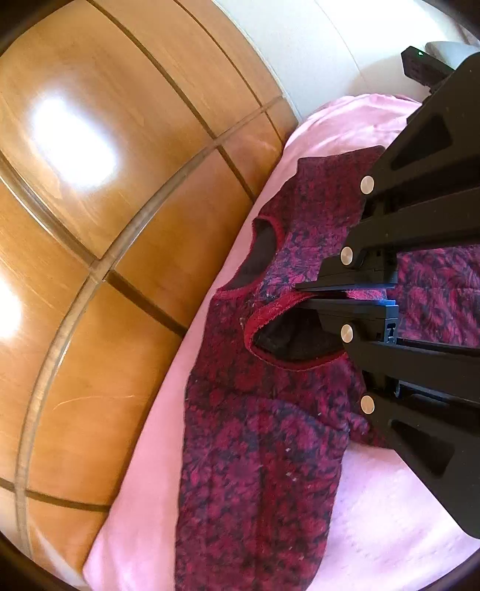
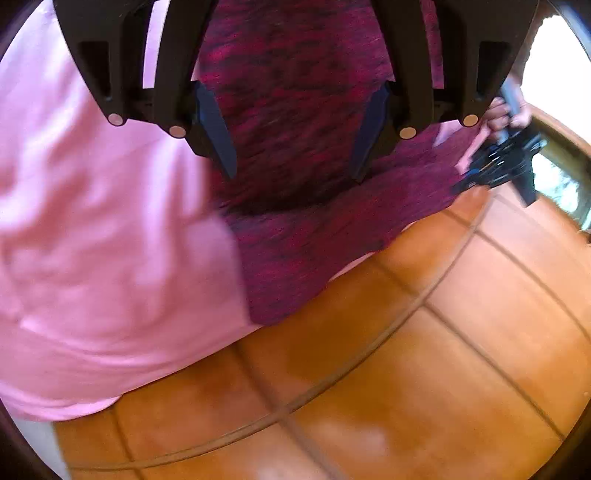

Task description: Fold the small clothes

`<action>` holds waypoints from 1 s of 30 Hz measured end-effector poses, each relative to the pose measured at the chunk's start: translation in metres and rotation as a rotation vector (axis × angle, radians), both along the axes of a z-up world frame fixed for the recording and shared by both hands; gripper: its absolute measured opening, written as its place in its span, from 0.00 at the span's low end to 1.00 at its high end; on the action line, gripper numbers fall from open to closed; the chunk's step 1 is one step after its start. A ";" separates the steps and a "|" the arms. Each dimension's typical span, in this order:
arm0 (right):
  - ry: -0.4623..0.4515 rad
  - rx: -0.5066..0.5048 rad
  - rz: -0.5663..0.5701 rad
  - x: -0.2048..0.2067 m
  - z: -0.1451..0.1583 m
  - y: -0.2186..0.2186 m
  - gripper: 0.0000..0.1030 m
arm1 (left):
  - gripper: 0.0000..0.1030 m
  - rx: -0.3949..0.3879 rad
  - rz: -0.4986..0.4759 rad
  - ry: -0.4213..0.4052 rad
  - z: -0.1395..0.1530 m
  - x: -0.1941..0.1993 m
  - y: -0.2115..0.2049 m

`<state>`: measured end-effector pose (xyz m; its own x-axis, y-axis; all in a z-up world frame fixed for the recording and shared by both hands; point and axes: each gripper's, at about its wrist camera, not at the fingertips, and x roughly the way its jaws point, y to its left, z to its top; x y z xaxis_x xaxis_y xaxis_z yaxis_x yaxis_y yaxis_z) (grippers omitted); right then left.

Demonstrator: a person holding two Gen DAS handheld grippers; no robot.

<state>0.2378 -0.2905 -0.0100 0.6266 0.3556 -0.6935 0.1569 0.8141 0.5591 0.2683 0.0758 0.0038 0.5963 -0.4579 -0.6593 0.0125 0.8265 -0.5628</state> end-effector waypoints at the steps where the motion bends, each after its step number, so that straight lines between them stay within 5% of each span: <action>1: 0.000 -0.030 -0.016 0.005 0.000 -0.001 0.58 | 0.02 -0.001 0.003 -0.015 0.004 -0.002 0.004; 9: -0.007 -0.258 0.081 0.062 -0.024 0.045 0.49 | 0.02 0.125 -0.021 -0.124 0.033 -0.003 0.001; 15: 0.054 -0.469 0.118 0.094 -0.064 0.083 0.50 | 0.02 0.241 0.021 -0.005 -0.026 0.003 0.008; 20: 0.038 -0.548 0.110 0.095 -0.073 0.095 0.51 | 0.02 0.326 0.003 0.068 -0.068 0.011 0.006; 24: 0.055 -0.579 0.129 0.098 -0.059 0.099 0.52 | 0.02 0.412 0.048 0.018 -0.050 -0.006 0.001; 27: 0.010 -0.569 0.155 0.101 -0.037 0.107 0.57 | 0.02 0.359 0.132 -0.054 -0.027 -0.017 0.014; 30: -0.025 -0.574 0.162 0.116 -0.028 0.119 0.62 | 0.02 0.339 0.083 -0.108 -0.015 -0.018 0.008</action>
<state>0.3537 -0.1719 -0.0381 0.6143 0.0206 -0.7888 -0.0019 0.9997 0.0247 0.2501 0.0840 -0.0114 0.6969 -0.1713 -0.6964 -0.0177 0.9667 -0.2554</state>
